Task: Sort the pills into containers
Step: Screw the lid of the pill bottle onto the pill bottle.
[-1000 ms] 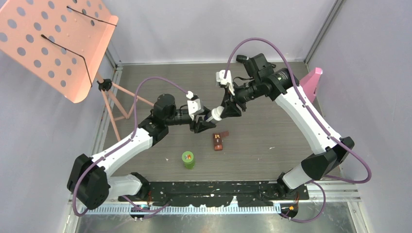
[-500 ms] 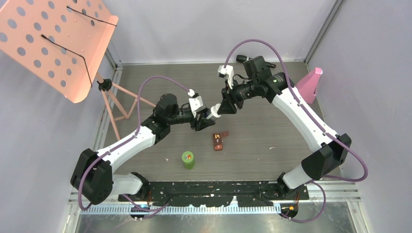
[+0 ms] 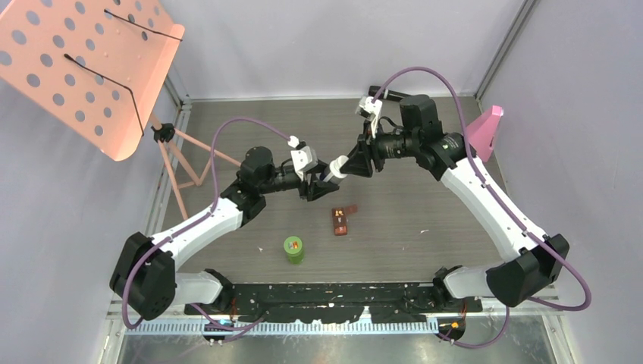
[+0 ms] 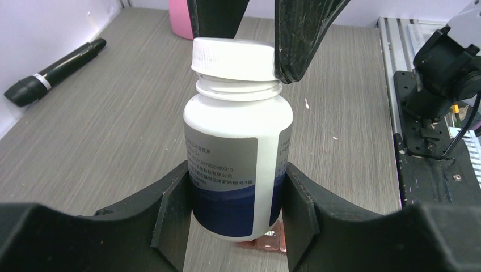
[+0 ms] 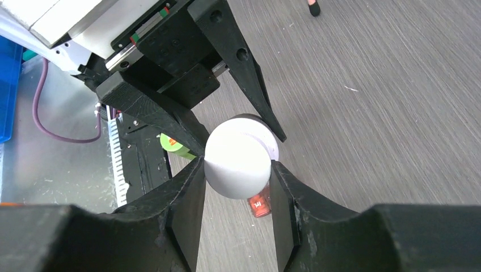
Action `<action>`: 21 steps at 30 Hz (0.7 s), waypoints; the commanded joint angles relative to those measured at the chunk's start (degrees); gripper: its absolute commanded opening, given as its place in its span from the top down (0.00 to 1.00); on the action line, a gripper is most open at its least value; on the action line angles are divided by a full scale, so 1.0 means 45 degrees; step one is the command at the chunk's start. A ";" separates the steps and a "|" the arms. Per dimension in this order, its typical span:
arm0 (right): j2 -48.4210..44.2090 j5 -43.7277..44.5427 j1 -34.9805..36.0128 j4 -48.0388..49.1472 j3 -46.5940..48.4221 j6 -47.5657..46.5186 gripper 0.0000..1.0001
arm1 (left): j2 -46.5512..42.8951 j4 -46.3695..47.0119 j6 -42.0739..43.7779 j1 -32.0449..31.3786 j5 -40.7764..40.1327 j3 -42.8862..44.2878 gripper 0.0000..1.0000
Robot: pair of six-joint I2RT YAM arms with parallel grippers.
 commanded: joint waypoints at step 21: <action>0.1390 0.0427 0.0804 -0.3129 0.1356 0.0252 0.80 | 0.0093 0.0617 0.0676 -0.0101 -0.0241 0.1016 1.00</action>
